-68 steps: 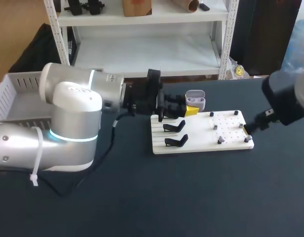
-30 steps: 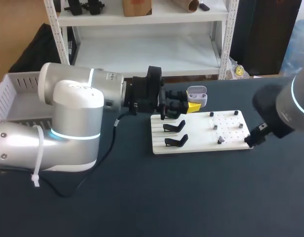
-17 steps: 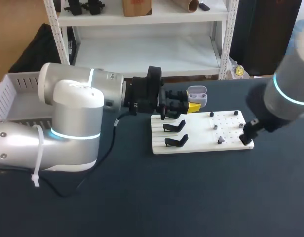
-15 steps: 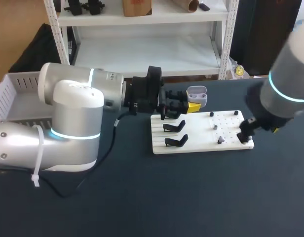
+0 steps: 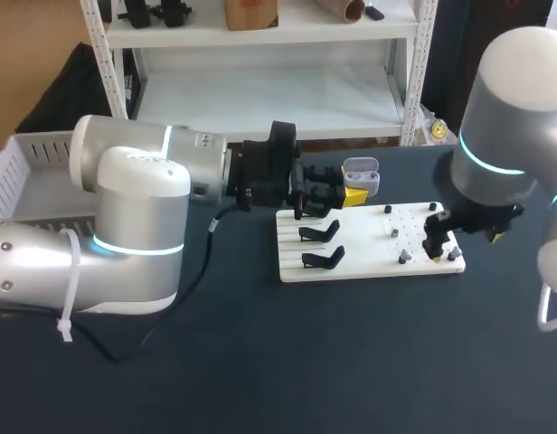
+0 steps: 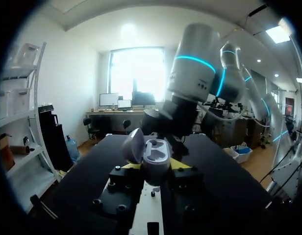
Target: Pick up each earbud case from the left stands, insert the matching earbuds, close the lid, and place the case in the box.
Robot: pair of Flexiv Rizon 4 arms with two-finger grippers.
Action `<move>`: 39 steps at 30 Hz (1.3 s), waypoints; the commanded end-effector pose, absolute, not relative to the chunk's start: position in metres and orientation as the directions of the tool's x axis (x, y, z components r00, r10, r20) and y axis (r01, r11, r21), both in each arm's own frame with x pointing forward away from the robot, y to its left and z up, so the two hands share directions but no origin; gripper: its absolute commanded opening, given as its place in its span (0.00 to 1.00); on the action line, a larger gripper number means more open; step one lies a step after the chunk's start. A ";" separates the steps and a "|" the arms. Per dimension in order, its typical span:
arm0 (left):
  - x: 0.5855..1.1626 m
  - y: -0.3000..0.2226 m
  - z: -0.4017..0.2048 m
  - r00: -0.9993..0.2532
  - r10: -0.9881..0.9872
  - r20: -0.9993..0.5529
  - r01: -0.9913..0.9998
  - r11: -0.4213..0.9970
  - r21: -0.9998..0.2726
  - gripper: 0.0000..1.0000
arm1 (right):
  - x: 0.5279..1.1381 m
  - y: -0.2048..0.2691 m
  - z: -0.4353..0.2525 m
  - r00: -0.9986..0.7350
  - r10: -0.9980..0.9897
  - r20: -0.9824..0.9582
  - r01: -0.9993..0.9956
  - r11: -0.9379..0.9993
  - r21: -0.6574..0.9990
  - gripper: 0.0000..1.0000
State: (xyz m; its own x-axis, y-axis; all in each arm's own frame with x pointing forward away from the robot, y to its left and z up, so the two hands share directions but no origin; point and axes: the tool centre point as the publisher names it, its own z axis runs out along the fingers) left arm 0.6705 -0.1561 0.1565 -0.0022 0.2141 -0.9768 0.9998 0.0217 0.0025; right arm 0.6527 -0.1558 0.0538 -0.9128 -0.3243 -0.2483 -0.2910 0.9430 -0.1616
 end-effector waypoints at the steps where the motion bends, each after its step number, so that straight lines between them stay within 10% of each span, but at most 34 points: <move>1: 0.669 -0.156 0.156 0.000 0.210 -0.978 1.000 0.028 0.006 0.00 | 0.651 -0.162 0.054 -0.910 -0.331 -0.251 -0.298 0.941 -0.161 1.00; 4: 0.669 -0.156 0.156 0.000 0.210 -0.978 1.000 0.028 0.006 0.00 | 0.648 -0.162 0.051 -0.906 -0.346 -0.244 -0.314 0.936 -0.161 1.00; 7: 0.669 -0.156 0.156 0.000 0.210 -0.978 1.000 0.028 0.006 0.00 | 0.644 -0.159 0.044 -0.894 -0.381 -0.236 -0.346 0.922 -0.176 0.62; 39: 0.669 -0.156 0.156 0.000 0.210 -0.978 1.000 0.028 0.006 0.00 | 0.647 -0.151 0.039 -0.922 -0.329 -0.206 -0.300 0.941 -0.160 0.90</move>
